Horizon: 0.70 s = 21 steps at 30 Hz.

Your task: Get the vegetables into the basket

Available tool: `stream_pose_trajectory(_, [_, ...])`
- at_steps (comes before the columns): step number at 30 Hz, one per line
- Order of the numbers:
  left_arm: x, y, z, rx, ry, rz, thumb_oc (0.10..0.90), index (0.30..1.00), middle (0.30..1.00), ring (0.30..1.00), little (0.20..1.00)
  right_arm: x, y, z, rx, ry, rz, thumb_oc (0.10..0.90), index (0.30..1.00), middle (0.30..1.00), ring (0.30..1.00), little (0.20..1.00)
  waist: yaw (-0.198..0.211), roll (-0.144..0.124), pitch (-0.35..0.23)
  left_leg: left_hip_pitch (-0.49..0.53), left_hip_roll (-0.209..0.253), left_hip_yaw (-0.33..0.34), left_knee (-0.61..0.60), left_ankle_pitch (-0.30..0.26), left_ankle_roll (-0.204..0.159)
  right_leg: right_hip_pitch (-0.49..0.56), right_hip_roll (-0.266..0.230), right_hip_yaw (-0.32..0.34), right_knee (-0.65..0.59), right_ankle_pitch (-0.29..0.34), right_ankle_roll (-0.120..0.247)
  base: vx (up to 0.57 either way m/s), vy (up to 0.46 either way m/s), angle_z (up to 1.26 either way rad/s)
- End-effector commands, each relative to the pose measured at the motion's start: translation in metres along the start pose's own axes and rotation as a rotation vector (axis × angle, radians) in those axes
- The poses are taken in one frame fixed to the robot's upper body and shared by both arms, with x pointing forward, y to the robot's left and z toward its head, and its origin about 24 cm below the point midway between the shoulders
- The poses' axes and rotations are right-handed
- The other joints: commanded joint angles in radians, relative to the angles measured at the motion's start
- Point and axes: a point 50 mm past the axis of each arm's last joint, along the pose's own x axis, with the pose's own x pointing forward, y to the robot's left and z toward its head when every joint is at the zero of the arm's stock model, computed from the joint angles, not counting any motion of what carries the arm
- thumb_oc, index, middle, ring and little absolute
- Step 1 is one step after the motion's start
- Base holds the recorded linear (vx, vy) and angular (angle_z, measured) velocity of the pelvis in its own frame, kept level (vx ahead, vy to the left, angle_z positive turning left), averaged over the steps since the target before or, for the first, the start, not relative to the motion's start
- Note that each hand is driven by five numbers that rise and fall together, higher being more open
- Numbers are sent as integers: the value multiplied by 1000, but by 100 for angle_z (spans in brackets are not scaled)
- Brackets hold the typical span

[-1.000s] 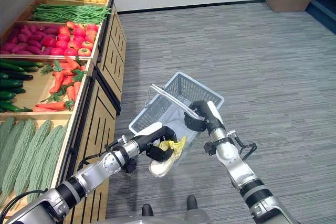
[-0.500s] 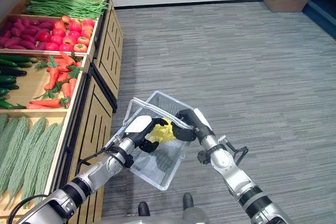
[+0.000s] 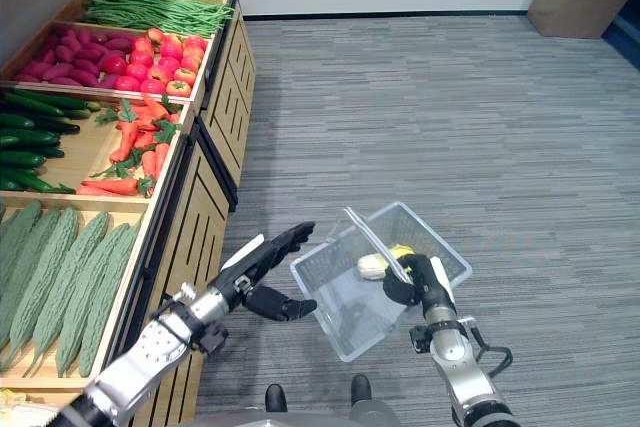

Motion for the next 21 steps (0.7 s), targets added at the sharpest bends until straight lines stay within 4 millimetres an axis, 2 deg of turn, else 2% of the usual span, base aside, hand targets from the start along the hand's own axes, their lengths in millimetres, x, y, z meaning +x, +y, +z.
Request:
stream_pose_trajectory(1, [13, 25, 22, 3, -105, 37, 900, 1000, 1000, 1000, 1000, 18, -26, 60, 95, -263, -133, 400, 300, 300, 300, 300, 10, -38, -73, -11, 63, -30, 1, -21, -80, 8, -97, -39, 5, 32, 107, 16, 23, 9])
stream_pose_trajectory(2, [1, 36, -1, 69, 7, 86, 900, 1000, 1000, 1000, 1000, 16, -36, 38, 77, -177, -173, 400, 300, 300, 300, 300, 14, -39, -74, -12, 60, -35, 1, -21, -79, 11, -100, -44, 5, 32, 109, 20, 15, 10])
stream_pose_trajectory(4, [-6, 44, -17, 136, 89, 128, 900, 1000, 1000, 1000, 1000, 14, -43, 28, 62, -143, -199, 400, 300, 300, 300, 300, 14, -39, -75, -12, 59, -39, 1, -21, -79, 13, -100, -47, 5, 31, 110, 16, 11, 12])
stream_pose_trajectory(5, [-6, 43, -17, 136, 89, 128, 900, 1000, 1000, 1000, 1000, 14, -43, 28, 62, -143, -199, 400, 300, 300, 300, 300, 14, -39, -75, -12, 59, -39, 1, -21, -79, 13, -100, -47, 5, 31, 110, 8, 12, 7])
stream_pose_trajectory(6, [-18, 54, -52, 293, 277, 185, 900, 1000, 1000, 1000, 1000, 9, -50, 8, 20, -70, -218, 400, 300, 300, 300, 300, 13, -44, -76, -13, 58, -37, 1, -22, -78, 11, -100, -46, 5, 32, 111, 0, 0, 0])
stream_pose_trajectory(8, [-31, 52, -99, 348, 507, 249, 900, 1000, 1000, 1000, 1000, 3, -53, -12, -48, 7, -223, 400, 300, 300, 300, 300, 10, -47, -74, -16, 59, -32, 1, -22, -78, 4, -100, -42, 5, 34, 110, -7, 9, -2])
stream_pose_trajectory(9, [-35, 50, -109, 336, 561, 275, 900, 1000, 1000, 1000, 1000, 2, -53, -15, -63, 21, -219, 400, 300, 300, 300, 300, 9, -47, -73, -16, 59, -30, 1, -22, -78, 2, -100, -42, 5, 35, 110, -18, 22, -4])
stream_pose_trajectory(10, [-46, 43, -135, 267, 701, 338, 900, 1000, 1000, 1000, 1000, 0, -52, -25, -100, 64, -211, 400, 300, 300, 300, 300, 5, -50, -67, -19, 58, -26, 1, -21, -77, -2, -101, -40, 5, 37, 109, -11, 22, -4])
stream_pose_trajectory(11, [-50, 41, -142, 262, 751, 357, 900, 1000, 1000, 1000, 1000, 0, -51, -26, -99, 74, -207, 400, 300, 300, 300, 300, 4, -51, -67, -19, 57, -25, 1, -21, -77, -4, -101, -38, 5, 38, 109, -8, 37, -3])
stream_pose_trajectory(12, [-64, 35, -159, 250, 878, 380, 900, 1000, 1000, 1000, 1000, -2, -49, -31, -113, 91, -194, 400, 300, 300, 300, 300, -1, -55, -64, -18, 56, -20, 1, -24, -76, -5, -102, -36, 5, 39, 108, 13, 48, -2])
stream_pose_trajectory(16, [-85, 26, -173, 243, 1008, 417, 900, 1000, 1000, 1000, 1000, -4, -48, -38, -115, 122, -188, 400, 300, 300, 300, 300, 0, -64, -50, -9, 46, -6, 10, -35, -68, -4, -111, -26, 5, 43, 112, 17, 55, -11])
stream_pose_trajectory(17, [-85, 23, -175, 248, 1009, 407, 900, 1000, 1000, 1000, 1000, -5, -48, -43, -117, 145, -188, 400, 300, 300, 300, 300, 3, -71, -34, -32, 40, -5, 59, -56, -62, -5, -122, -20, 10, 48, 113, -14, 74, -16])
stream_pose_trajectory(21, [-81, 22, -173, 236, 986, 428, 900, 1000, 1000, 1000, 1000, -7, -49, -48, -121, 172, -197, 400, 300, 300, 300, 300, 9, -80, -13, -69, 27, -6, 108, -79, -49, -23, -137, -14, 31, 56, 123, -20, 83, -6])
